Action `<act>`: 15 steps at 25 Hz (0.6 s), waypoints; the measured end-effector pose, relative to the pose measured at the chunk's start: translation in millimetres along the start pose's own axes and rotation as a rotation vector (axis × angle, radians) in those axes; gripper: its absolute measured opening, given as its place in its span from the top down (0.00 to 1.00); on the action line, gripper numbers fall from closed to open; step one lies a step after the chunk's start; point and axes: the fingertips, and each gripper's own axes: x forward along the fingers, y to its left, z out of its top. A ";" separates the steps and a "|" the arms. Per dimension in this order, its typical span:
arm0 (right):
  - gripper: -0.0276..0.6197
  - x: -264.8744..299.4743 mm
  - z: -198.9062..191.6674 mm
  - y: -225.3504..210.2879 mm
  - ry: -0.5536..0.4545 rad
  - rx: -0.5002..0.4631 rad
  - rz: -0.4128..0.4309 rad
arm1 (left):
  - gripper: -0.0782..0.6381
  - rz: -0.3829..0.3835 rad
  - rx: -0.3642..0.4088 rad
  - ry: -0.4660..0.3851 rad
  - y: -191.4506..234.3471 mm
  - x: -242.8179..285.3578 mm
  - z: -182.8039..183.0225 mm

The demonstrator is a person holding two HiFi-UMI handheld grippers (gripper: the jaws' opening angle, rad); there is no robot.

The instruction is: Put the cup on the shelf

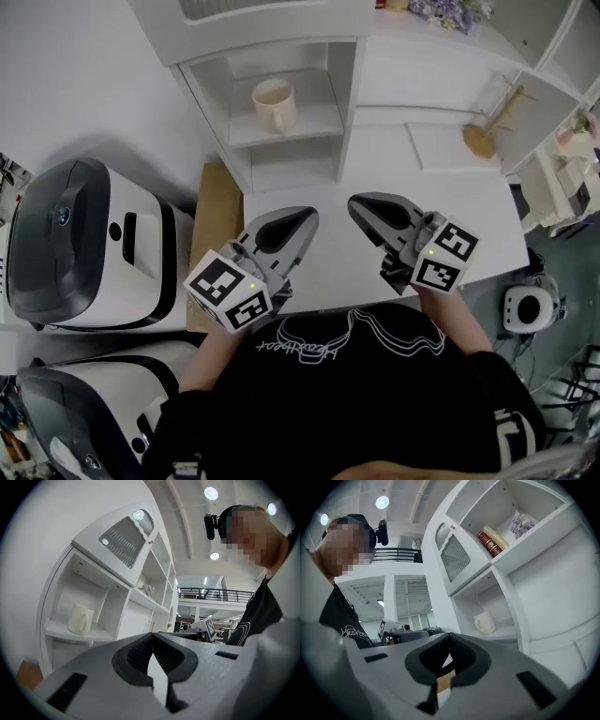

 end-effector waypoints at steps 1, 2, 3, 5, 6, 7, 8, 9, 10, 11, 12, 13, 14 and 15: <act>0.95 0.5 -0.8 0.7 0.001 -0.001 0.001 | 0.88 0.003 -0.001 -0.002 0.7 -0.7 0.1; 0.95 1.0 -1.5 1.4 0.002 -0.001 0.003 | 0.88 0.004 0.001 -0.003 1.3 -1.3 0.3; 0.95 1.5 -2.2 1.7 0.003 0.000 0.005 | 0.88 0.001 0.002 -0.005 1.5 -1.8 0.4; 0.95 2.1 -3.8 1.8 0.005 0.005 0.008 | 0.88 -0.003 -0.004 -0.008 1.6 -2.5 -0.5; 0.95 2.2 -4.6 1.7 0.005 0.007 0.009 | 0.88 -0.001 -0.010 -0.009 2.1 -2.7 -1.5; 0.95 2.4 -5.4 1.7 0.006 0.009 0.011 | 0.88 0.004 -0.013 -0.010 3.1 -2.6 -2.6; 0.95 2.6 -5.9 1.6 0.006 0.010 0.012 | 0.88 0.011 -0.013 -0.009 4.4 -2.4 -3.5; 0.95 3.1 -6.3 1.6 0.006 0.010 0.012 | 0.88 0.017 -0.011 -0.009 5.8 -2.4 -4.1; 0.95 3.7 -6.9 1.7 0.006 0.010 0.013 | 0.88 0.024 -0.009 -0.008 7.1 -2.8 -4.6; 0.95 4.3 -7.7 2.0 0.007 0.010 0.014 | 0.88 0.030 -0.008 -0.008 8.1 -3.5 -5.2; 0.95 4.7 -8.7 2.4 0.008 0.011 0.016 | 0.88 0.035 -0.008 -0.008 8.9 -4.3 -5.9; 0.95 5.0 -9.5 2.6 0.009 0.013 0.017 | 0.88 0.039 -0.008 -0.008 9.6 -4.9 -6.5; 0.95 5.2 -9.9 2.5 0.010 0.013 0.017 | 0.88 0.043 -0.009 -0.006 10.3 -5.0 -6.9; 0.95 5.2 -10.0 2.1 0.011 0.014 0.017 | 0.88 0.047 -0.010 -0.005 11.0 -4.8 -7.0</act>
